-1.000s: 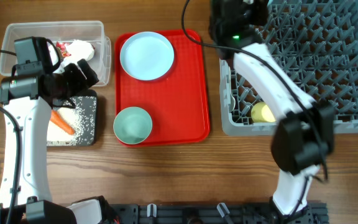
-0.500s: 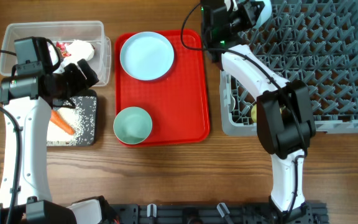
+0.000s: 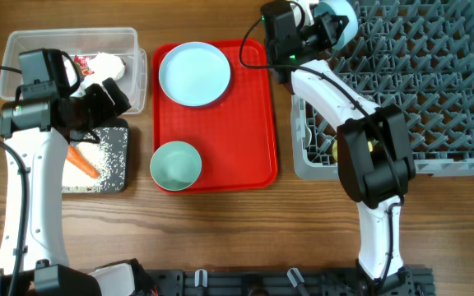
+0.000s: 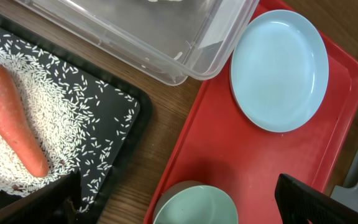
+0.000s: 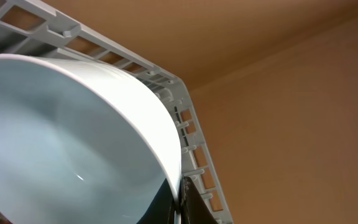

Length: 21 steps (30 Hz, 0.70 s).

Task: Sort waste into correct bins and load items into the dishwasher rack
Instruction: 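Reach the right gripper to the green bowl and grasp it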

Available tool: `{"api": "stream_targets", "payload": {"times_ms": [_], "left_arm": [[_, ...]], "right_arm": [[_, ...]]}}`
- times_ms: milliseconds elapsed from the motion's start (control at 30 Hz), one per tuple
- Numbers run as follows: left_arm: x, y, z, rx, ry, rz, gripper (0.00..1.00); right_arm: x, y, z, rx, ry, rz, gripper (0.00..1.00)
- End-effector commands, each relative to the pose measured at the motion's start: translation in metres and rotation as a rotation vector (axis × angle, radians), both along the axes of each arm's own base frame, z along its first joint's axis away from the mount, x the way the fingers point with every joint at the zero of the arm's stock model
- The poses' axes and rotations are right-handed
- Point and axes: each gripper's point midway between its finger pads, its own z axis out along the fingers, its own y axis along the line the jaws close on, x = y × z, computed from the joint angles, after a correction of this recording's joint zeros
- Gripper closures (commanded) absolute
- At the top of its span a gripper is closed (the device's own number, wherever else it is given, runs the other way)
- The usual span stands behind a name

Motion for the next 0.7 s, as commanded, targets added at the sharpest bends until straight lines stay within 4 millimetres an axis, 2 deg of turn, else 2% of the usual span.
{"api": "stream_targets", "payload": {"times_ms": [0, 200, 267, 467, 500, 567, 667], "left_arm": [[0.002, 0.001, -0.001, -0.013, 0.003, 0.009, 0.0], [0.002, 0.001, -0.001, -0.013, 0.003, 0.009, 0.0], [0.002, 0.001, -0.001, -0.013, 0.003, 0.009, 0.0], [0.002, 0.001, -0.001, -0.013, 0.003, 0.009, 0.0], [0.002, 0.001, -0.001, -0.013, 0.003, 0.009, 0.0], [0.002, 0.001, -0.001, -0.013, 0.003, 0.009, 0.0], [0.002, 0.001, -0.001, -0.013, 0.003, 0.009, 0.0]], "right_arm": [[-0.002, 0.007, -0.01, 0.0, -0.009, -0.007, 0.96], [-0.006, 0.031, -0.011, -0.072, 0.092, 0.055, 0.95], [-0.007, 0.038, -0.011, -0.073, 0.094, 0.069, 0.8], [-0.009, 0.047, -0.012, -0.081, 0.105, 0.088, 0.56], [-0.009, 0.047, -0.012, -0.085, 0.113, 0.089, 0.46], [-0.009, 0.047, -0.013, -0.086, 0.114, 0.089, 0.33], [-0.01, 0.048, -0.013, -0.086, 0.114, 0.091, 0.21]]}}
